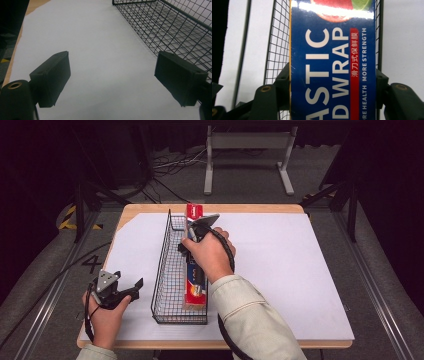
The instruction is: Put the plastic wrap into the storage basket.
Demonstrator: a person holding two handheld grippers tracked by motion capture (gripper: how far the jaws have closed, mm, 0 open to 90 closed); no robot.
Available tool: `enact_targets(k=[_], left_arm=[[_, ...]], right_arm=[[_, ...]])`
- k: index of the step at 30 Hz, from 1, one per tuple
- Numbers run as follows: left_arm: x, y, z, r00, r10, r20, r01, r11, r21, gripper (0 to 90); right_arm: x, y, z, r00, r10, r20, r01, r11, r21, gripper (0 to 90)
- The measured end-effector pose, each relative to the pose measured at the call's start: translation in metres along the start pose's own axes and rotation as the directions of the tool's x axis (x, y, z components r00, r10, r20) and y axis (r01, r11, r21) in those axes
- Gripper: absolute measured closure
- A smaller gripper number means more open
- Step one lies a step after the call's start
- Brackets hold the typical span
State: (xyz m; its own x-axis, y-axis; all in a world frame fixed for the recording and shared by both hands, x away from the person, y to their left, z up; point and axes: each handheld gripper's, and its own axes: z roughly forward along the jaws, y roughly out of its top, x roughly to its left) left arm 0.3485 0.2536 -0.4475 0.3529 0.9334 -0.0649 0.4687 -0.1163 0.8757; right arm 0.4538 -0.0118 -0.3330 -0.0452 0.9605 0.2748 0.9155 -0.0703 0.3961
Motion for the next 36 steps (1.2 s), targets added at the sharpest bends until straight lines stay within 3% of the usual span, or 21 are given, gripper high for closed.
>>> enact_targets(k=[14,36], left_arm=[[-0.002,0.000,0.000,0.9999,0.012,0.004,-0.012,0.9998,0.015,13.0],[-0.002,-0.001,0.001,0.9998,0.014,0.011,-0.015,0.9995,0.026,11.9]], right_arm=[[-0.002,-0.010,0.028,0.9994,0.025,0.023,-0.025,0.999,0.020,39.0],[0.005,-0.015,0.048,0.9964,0.020,0.082,-0.025,0.998,0.054,38.8]])
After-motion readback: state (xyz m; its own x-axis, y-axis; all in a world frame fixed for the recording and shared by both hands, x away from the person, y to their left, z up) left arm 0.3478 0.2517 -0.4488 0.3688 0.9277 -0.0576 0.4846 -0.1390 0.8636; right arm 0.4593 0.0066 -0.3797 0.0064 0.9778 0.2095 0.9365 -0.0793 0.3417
